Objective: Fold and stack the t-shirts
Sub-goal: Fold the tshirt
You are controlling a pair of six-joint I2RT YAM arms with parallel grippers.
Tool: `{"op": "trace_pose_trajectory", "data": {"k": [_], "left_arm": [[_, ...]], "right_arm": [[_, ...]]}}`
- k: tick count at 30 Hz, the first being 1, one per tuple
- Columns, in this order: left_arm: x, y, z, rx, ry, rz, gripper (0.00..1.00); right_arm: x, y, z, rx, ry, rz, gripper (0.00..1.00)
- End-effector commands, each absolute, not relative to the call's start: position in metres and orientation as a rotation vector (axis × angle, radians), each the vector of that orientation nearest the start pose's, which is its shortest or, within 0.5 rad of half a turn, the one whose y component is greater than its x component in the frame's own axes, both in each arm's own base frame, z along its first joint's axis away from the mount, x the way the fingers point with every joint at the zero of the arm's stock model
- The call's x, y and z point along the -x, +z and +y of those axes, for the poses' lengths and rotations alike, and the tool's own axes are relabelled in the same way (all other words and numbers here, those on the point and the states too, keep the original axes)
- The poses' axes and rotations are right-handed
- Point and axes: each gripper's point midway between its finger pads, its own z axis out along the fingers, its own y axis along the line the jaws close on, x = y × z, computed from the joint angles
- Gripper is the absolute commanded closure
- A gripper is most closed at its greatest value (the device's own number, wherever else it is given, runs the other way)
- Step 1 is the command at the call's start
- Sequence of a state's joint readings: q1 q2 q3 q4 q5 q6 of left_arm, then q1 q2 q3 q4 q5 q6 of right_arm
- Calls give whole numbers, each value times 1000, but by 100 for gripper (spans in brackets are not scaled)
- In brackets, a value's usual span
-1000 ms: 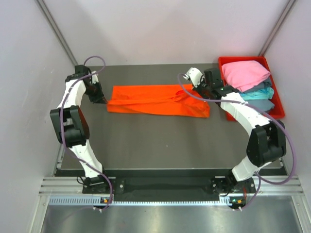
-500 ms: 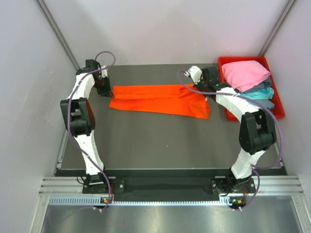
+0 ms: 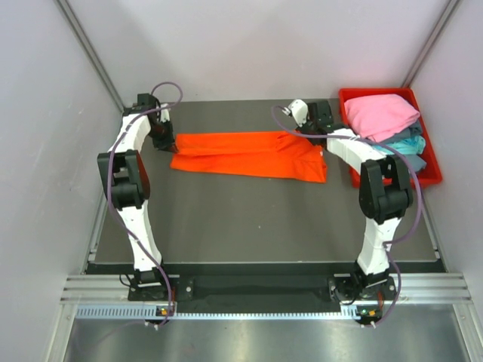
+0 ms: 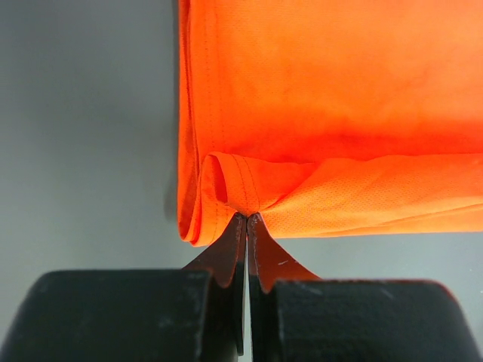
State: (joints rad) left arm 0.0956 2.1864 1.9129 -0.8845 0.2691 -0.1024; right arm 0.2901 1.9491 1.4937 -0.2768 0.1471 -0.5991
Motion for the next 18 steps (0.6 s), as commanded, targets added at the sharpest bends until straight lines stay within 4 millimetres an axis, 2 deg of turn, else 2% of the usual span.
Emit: {"op": "trace_pose_trajectory", "data": {"k": [1,5,6,7,8,9,10,12,13,16,18], "left_arm": [[-501,97,5,182,-313,2638,100],[-503,98,9,191,-266,2633,100],[-503,99,10,193,-249,2632,94],[-503,102,12,194,-231,2625,86],[-503,105,14,192,-208,2619,58],[-503,108,16,195,-192,2615,49],[-502,121,17,201,-177,2587,44],[-498,130,19,202,-157,2574,39],[-495,144,19,199,-161,2545,38],[-479,148,10,195,-220,2558,36],[-464,133,6,199,-246,2606,34]], "right_arm": [[-540,143,106,857,-340,2043,100],[-547,133,106,852,-352,2048,100],[-550,135,105,835,-368,2041,99],[-552,137,103,815,-391,2038,94],[-554,142,102,791,-410,2025,88],[-556,149,99,760,-437,2013,79],[-556,163,99,740,-447,1986,74],[-554,180,96,697,-467,1960,62],[-549,193,93,676,-469,1941,59],[-536,214,89,638,-461,1923,55],[-526,218,89,628,-431,1934,54]]}}
